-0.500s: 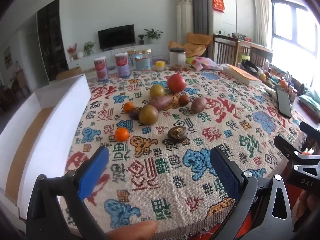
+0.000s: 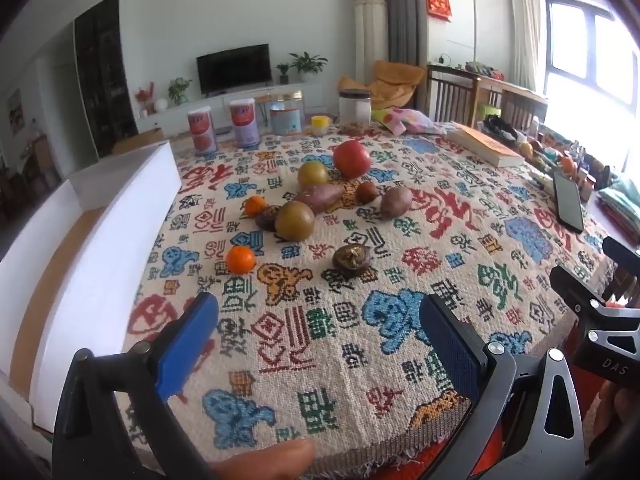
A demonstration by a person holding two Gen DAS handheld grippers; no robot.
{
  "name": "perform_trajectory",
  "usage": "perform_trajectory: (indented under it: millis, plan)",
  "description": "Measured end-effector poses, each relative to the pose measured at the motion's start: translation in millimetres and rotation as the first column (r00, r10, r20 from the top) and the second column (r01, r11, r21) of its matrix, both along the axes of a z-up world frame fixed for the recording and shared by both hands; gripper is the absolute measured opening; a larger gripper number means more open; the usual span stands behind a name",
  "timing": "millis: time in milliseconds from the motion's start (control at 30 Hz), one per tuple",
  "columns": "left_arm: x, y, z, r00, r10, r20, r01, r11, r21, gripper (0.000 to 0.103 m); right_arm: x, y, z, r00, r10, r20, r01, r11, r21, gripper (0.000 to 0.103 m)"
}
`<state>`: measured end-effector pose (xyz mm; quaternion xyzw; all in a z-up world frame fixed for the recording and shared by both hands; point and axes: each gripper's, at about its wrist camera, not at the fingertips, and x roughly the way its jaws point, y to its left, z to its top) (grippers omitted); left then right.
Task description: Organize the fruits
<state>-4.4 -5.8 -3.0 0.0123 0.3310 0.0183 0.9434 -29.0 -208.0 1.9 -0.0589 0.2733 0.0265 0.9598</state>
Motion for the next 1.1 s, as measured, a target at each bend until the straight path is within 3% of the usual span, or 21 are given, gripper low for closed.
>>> perform_trajectory:
  millis: [1100]
  plan:
    - [-2.3,4.3,-3.1,1.0,0.009,-0.001,-0.009,1.0,-0.008,0.101,0.2,2.1,-0.6,1.0,0.011,0.013,-0.011,1.0,-0.008,0.103]
